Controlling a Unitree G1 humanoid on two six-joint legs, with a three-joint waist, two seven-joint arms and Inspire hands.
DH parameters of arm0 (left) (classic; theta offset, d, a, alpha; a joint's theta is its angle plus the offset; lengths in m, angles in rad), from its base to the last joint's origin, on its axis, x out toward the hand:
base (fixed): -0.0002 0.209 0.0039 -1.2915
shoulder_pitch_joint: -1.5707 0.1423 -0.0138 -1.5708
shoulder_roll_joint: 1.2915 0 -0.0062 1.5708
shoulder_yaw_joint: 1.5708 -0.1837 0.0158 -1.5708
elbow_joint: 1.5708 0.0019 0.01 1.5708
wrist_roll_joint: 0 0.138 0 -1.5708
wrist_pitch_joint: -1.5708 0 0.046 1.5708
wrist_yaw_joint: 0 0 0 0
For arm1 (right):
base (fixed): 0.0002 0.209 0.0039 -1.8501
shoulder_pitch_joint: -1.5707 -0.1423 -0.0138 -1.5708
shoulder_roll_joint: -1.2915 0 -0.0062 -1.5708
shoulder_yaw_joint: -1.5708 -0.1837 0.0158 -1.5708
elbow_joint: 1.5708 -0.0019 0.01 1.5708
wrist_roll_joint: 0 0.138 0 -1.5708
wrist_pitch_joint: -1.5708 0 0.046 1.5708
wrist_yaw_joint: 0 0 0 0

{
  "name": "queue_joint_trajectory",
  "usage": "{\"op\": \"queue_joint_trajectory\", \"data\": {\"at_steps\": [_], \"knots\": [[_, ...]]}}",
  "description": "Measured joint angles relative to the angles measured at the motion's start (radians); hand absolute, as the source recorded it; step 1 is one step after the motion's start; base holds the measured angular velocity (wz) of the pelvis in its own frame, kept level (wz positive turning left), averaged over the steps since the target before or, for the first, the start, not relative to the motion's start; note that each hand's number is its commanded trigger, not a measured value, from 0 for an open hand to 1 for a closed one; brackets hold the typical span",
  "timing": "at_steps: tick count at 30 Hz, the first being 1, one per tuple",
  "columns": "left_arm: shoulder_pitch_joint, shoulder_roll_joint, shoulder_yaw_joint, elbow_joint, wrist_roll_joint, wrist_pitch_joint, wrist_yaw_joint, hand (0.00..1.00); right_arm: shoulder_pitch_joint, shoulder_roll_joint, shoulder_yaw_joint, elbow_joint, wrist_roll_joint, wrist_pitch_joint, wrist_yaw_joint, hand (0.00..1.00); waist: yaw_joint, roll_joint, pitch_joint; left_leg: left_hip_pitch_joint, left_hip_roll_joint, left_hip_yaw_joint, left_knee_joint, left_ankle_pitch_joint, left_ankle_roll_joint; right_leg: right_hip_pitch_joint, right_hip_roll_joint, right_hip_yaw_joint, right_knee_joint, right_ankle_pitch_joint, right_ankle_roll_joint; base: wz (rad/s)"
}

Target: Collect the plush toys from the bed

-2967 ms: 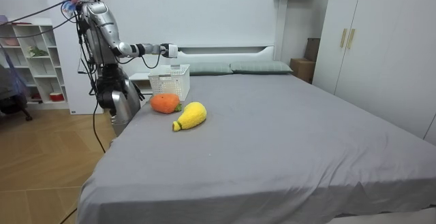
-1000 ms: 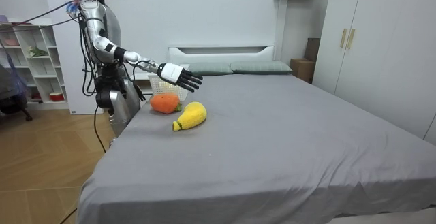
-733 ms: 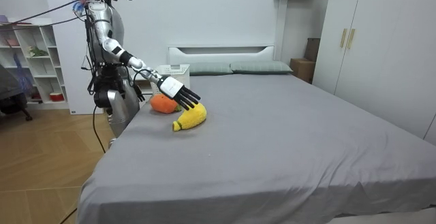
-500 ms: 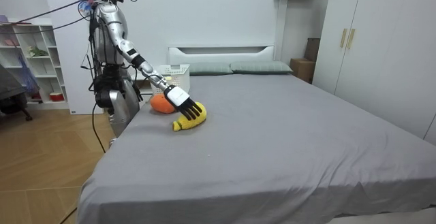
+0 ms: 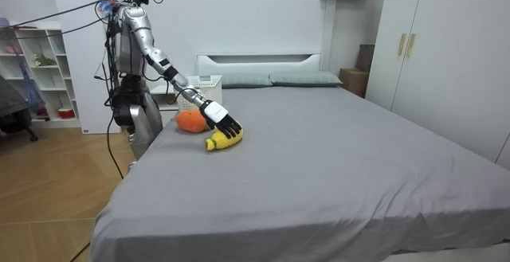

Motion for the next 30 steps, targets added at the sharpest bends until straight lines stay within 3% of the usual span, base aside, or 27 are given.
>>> {"op": "queue_joint_trajectory", "data": {"at_steps": [4, 17, 30], "knots": [[-0.002, 0.0, -0.012, 0.0, -0.002, 0.0, -0.004, 0.0, -0.04, 0.0, 0.001, 0.034, 0.001, -0.001, -0.029, 1.0, 0.015, 0.0, 0.0004, -0.019, 0.001, 0.003, -0.001, 0.007, -0.004, -0.017, 0.001, -0.004, -0.001, 0.0, 0.0, 0.02], [0.004, 0.001, -0.067, -0.001, -0.002, 0.005, -0.01, 0.0, -0.04, 0.0, 0.062, 0.044, 0.004, -0.001, -0.052, 1.0, 0.019, 0.005, 0.0032, -0.021, 0.001, -0.003, -0.002, 0.007, -0.004, -0.019, 0.0, -0.006, -0.001, 0.0, 0.0, 0.0], [0.004, 0.004, -0.086, -0.04, -0.004, 0.001, -0.004, 0.0, -0.024, 0.001, 0.116, 0.044, 0.03, -0.041, -0.016, 1.0, 0.015, 0.005, 0.0012, 0.009, 0.001, 0.003, -0.008, 0.007, -0.004, 0.006, -0.006, -0.01, 0.0, 0.0, 0.0, 0.0]]}}
